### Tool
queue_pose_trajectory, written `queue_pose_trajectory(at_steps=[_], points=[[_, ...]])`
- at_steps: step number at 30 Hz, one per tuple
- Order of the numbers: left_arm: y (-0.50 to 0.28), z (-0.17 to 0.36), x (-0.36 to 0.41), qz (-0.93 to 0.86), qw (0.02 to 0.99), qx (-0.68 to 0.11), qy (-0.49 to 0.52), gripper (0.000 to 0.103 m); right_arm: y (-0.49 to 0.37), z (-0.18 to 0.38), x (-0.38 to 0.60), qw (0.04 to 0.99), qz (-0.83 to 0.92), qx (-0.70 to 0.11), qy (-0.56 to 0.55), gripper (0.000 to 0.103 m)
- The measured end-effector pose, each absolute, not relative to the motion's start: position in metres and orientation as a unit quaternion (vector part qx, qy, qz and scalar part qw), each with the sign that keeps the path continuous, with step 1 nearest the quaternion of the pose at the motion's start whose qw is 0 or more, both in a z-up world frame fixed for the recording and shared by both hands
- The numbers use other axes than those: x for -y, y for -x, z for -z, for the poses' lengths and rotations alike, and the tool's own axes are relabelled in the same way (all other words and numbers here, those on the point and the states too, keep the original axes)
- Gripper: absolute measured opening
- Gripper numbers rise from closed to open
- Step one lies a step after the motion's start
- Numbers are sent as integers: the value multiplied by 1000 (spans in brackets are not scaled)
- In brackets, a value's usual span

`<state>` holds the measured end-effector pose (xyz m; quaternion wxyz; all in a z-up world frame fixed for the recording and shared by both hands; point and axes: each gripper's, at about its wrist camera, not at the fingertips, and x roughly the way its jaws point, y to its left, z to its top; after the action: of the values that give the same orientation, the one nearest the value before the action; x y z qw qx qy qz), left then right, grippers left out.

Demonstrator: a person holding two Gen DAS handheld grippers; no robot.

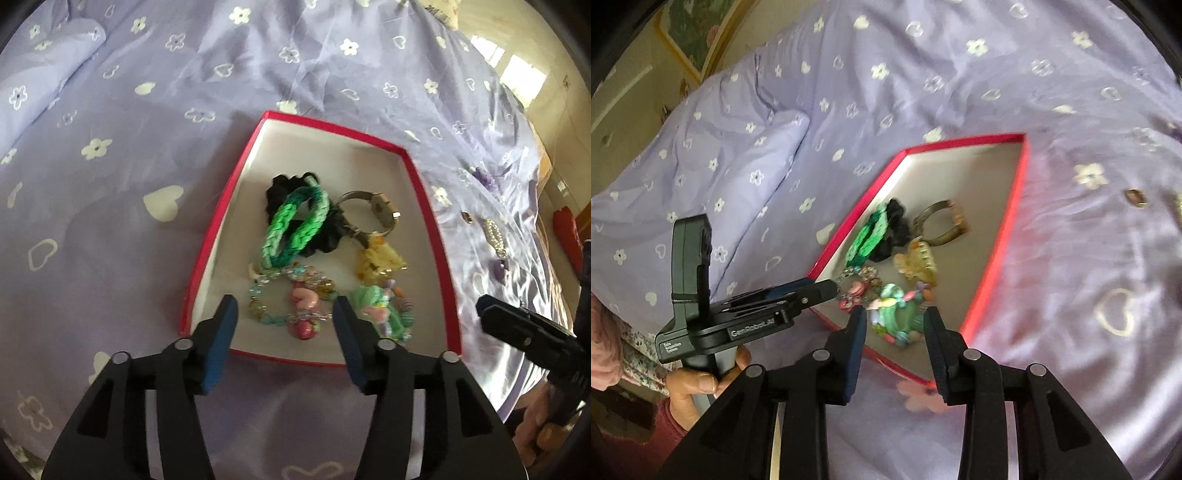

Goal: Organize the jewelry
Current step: 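Lift both open tools away toward the lilac bow and silver chain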

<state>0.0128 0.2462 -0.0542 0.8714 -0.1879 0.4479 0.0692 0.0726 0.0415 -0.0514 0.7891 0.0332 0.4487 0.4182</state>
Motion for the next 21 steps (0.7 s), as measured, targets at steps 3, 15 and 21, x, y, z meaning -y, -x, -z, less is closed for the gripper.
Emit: queue_pose_trajectory(at_steps=[3, 15, 21], points=[[-11, 43, -232, -63, 879, -439, 176, 57, -72, 46, -18, 802, -402, -439, -46, 39], [-19, 10, -161, 2, 896, -422, 141, 61, -70, 36, 92, 862, -296, -405, -72, 46], [-31, 8, -121, 35, 894, -428, 125, 62, -71, 37, 141, 879, -250, -396, -91, 50]])
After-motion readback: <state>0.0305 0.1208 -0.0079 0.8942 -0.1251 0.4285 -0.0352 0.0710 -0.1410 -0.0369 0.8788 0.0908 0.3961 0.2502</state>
